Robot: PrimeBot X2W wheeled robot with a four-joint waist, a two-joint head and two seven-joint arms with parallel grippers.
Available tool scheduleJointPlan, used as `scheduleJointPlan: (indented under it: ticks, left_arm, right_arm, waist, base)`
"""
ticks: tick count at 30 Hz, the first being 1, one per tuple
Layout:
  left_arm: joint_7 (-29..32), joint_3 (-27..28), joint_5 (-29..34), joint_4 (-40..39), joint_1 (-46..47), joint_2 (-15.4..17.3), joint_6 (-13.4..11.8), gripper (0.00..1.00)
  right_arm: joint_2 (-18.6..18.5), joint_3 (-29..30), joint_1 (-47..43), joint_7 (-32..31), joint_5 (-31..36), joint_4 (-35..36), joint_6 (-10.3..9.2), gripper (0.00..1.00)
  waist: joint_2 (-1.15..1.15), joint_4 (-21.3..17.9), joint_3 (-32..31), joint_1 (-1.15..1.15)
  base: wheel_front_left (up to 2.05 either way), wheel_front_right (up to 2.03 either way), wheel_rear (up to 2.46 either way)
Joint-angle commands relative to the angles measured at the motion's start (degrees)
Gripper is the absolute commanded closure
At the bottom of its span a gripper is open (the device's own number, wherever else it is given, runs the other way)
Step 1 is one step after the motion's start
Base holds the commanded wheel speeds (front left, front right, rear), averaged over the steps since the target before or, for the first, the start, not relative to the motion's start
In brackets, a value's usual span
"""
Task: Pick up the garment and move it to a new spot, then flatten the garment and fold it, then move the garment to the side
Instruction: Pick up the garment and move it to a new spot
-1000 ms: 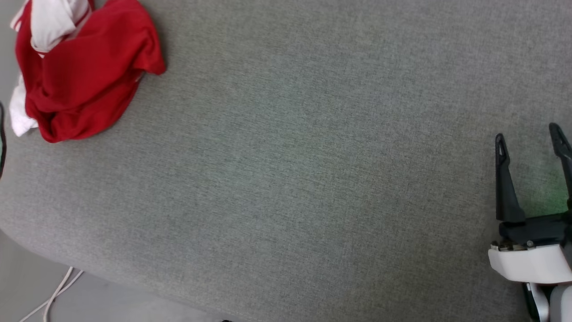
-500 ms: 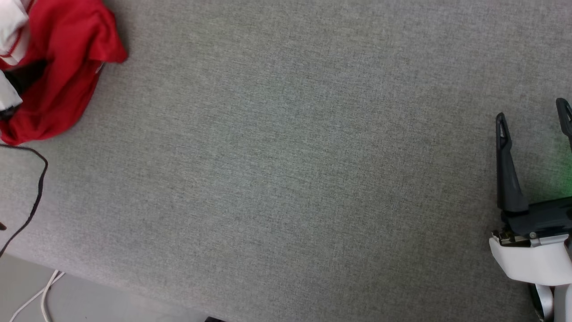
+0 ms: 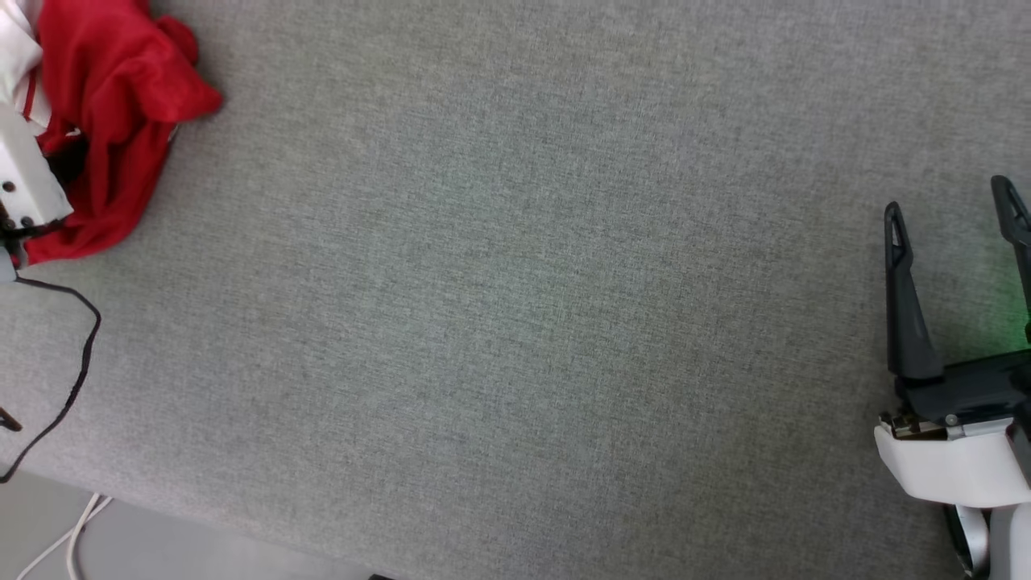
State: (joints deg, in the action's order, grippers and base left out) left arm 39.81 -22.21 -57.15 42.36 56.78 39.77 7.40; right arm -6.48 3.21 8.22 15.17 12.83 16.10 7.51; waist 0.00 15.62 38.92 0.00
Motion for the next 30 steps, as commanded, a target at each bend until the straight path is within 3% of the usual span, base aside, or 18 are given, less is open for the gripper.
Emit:
scheduleJointPlan:
  ticks: [1,9,19,30]
  left_arm:
    - [-0.7,-1.2,0.1,0.6,-0.4,0.5,-0.1,1.0]
    - [-5.4,-5.2,0.2,-5.6,2.9,6.1,0.0,1.0]
    - [-5.6,-13.1,0.9,-17.2,7.4,9.3,0.0,1.0]
    - [-2.4,-19.3,2.7,-30.1,15.3,6.2,0.0,1.0]
  right_arm:
    - [0.1,-0.3,0.2,0.0,-0.2,-0.7,-0.04,0.0]
    - [1.8,-1.8,-0.3,0.0,-1.7,-2.7,-0.04,0.0]
    - [3.3,-3.2,-1.9,0.0,-3.3,-5.4,-0.04,0.0]
    - [3.7,-4.2,-2.8,0.0,-6.7,-7.3,-0.05,0.0]
  waist:
    - [0.0,-0.1,-1.6,0.0]
    - [0.0,-1.7,-8.9,0.0]
    - [0.0,-5.3,-16.2,0.0]
    - [0.0,-12.9,-21.3,0.0]
  base:
    - [0.0,0.0,0.0]
    - [0.0,0.0,0.0]
    - [0.0,0.0,0.0]
    - [0.0,0.0,0.0]
